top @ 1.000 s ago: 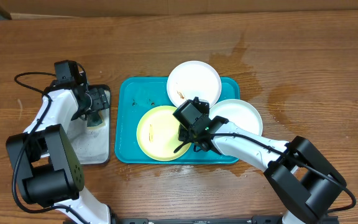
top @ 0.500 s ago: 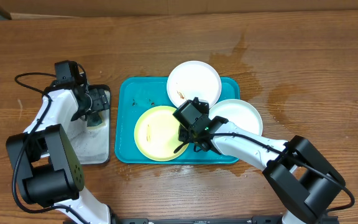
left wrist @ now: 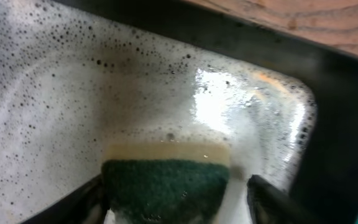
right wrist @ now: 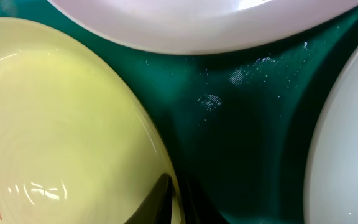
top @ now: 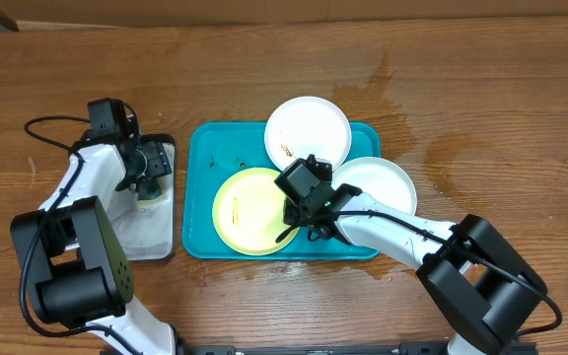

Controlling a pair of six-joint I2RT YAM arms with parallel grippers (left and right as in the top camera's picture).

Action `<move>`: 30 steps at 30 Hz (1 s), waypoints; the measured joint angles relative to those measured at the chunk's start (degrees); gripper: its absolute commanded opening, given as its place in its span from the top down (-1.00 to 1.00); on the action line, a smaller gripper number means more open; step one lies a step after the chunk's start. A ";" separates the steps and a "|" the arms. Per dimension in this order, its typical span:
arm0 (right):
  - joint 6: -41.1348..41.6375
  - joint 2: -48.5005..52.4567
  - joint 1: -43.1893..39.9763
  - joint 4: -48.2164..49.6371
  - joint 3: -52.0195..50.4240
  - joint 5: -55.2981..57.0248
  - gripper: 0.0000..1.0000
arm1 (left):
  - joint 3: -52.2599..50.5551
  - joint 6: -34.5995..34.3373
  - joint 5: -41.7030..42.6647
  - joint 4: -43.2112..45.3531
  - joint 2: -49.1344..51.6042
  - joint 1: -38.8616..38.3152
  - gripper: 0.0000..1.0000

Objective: Clean dirty plates on tray and stack at the side
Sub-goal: 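Rub the sponge in the soapy water with the left gripper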

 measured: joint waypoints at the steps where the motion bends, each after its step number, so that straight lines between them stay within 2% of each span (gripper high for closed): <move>1: -0.02 0.00 0.00 0.02 0.00 0.00 0.81 | -0.55 0.07 -0.44 0.59 0.00 0.00 -0.27; 6: 0.00 0.00 0.00 0.00 0.00 0.00 0.79 | -2.45 0.11 -1.73 2.05 0.00 0.00 -0.26; 7: 0.00 0.00 0.00 0.02 0.00 0.00 0.79 | -2.80 0.11 -1.86 2.47 0.00 0.00 -0.18; 8: 0.00 0.00 0.00 0.00 0.00 0.00 0.79 | -3.13 0.04 -1.88 3.02 0.00 0.00 -0.03; 11: 0.02 0.00 0.00 0.02 0.00 0.02 0.78 | -3.67 0.04 -2.12 4.55 0.00 0.00 0.77; 12: 0.00 0.00 0.00 0.02 0.00 0.00 0.78 | -3.67 0.15 -2.12 4.83 0.00 0.00 0.83; 13: 0.00 0.00 0.00 0.00 0.00 0.00 0.78 | -3.67 0.15 -2.10 4.96 0.00 0.00 0.71; 14: 0.02 0.00 0.00 0.00 0.00 0.02 0.78 | -3.67 0.31 -2.12 5.01 0.00 0.00 0.21; 15: 0.00 0.00 0.00 0.04 0.00 0.00 0.78 | -3.67 0.59 -2.12 5.05 0.00 0.00 -0.47; 16: 0.02 0.00 0.00 0.02 0.00 0.00 0.77 | -3.69 0.55 -2.10 5.03 0.00 0.00 -0.78; 17: 0.02 0.00 0.00 0.00 0.00 0.00 0.76 | -3.69 0.55 -2.10 4.92 0.00 0.00 -0.89; 20: -0.02 0.00 0.00 0.00 0.00 0.00 0.72 | -3.54 0.52 -2.12 2.75 0.00 0.00 -0.89; 24: 0.00 0.00 0.00 0.04 0.00 0.02 0.71 | -1.77 0.39 -2.36 -4.63 0.00 0.17 -0.68; 26: 0.00 0.00 0.00 0.07 0.00 0.00 0.71 | -1.25 -0.31 -2.27 -8.22 0.00 0.13 -0.48; 27: 0.02 0.00 0.00 0.04 0.00 0.00 0.71 | -1.09 -0.57 -2.21 -9.77 0.00 0.07 -0.28; 29: 0.00 0.00 0.00 0.04 0.00 0.00 0.70 | -1.03 -0.70 -2.01 -11.67 0.00 0.04 0.00; 30: 0.00 0.00 0.00 0.04 0.00 0.00 0.70 | -1.03 -0.76 -1.88 -12.00 0.00 0.04 0.22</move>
